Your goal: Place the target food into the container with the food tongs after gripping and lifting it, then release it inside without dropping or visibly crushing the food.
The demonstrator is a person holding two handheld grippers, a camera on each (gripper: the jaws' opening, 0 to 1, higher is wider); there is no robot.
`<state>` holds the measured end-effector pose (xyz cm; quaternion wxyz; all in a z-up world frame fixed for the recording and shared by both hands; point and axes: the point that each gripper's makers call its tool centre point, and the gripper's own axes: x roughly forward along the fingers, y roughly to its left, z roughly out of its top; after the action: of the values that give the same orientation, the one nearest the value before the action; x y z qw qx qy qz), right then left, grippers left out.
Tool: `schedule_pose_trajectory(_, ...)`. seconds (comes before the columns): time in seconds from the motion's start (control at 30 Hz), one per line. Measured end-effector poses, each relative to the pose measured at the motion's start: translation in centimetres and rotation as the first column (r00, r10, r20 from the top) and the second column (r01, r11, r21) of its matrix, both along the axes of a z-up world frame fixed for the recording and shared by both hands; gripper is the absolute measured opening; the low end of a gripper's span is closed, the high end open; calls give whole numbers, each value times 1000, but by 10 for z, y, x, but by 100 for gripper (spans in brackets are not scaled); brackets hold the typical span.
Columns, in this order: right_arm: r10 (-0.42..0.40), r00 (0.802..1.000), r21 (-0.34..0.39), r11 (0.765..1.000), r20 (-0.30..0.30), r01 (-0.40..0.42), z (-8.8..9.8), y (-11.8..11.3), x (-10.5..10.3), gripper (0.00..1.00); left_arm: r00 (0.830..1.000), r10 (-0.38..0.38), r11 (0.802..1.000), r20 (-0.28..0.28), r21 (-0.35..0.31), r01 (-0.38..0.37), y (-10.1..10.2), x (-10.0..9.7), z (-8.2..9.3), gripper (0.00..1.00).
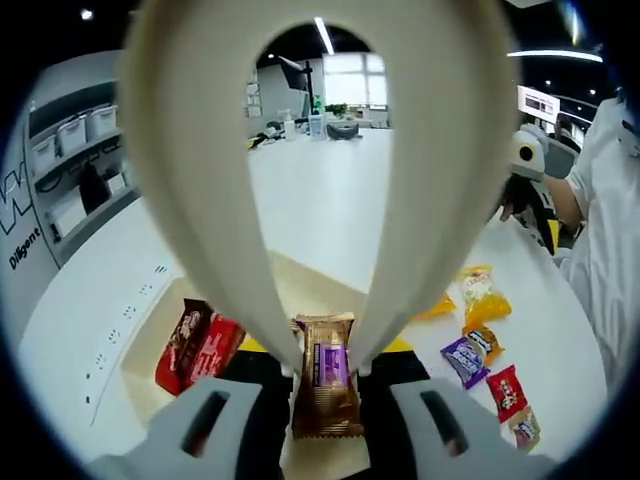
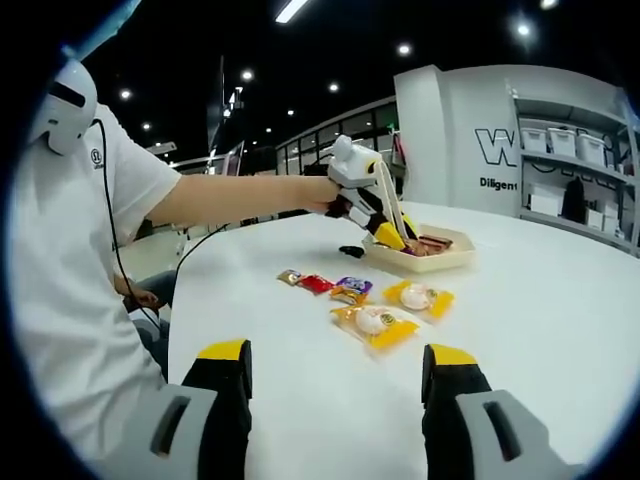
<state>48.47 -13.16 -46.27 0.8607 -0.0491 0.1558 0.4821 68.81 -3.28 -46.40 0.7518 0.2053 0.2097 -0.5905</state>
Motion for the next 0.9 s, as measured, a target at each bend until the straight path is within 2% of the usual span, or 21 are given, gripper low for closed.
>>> schedule_pose_trajectory(0.9, -5, 1000, 1, 1000, -2, 5, 1, -3, 2, 68, 1000, -18, 999, -8, 37, 18, -3, 7, -7, 24)
